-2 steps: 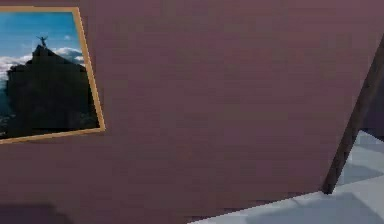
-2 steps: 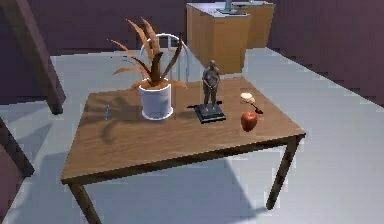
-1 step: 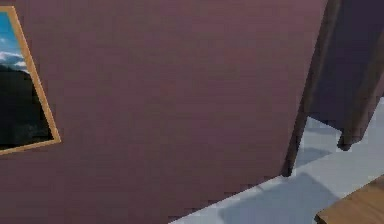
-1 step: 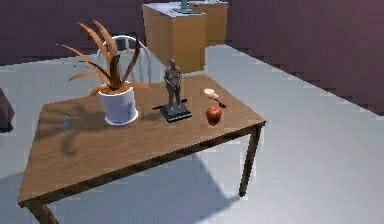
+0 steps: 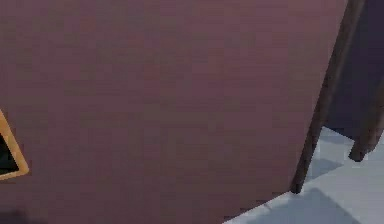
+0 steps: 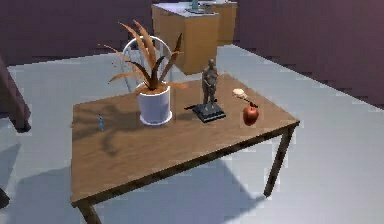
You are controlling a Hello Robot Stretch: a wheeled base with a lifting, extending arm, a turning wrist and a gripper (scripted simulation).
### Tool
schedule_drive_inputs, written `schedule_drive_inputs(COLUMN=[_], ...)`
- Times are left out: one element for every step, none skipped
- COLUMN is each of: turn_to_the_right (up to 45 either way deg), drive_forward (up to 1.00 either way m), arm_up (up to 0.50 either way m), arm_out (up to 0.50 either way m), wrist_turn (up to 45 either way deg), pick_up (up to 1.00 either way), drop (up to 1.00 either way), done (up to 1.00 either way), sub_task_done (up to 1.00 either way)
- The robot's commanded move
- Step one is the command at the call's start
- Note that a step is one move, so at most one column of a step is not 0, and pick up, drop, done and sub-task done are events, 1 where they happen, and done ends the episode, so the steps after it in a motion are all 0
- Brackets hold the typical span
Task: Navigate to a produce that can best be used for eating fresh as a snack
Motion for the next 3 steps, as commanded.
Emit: schedule_drive_inputs(turn_to_the_right=[45.0, 45.0, 21.0], drive_forward=[0.0, 0.0, 0.0], arm_up=[0.0, 0.0, 0.0], arm_out=[0.0, 0.0, 0.0], wrist_turn=[0.0, 0.0, 0.0], pick_up=[0.0, 0.0, 0.0], drop=[0.0, 0.0, 0.0], done=[0.0, 0.0, 0.0], sub_task_done=[0.0, 0.0, 0.0])
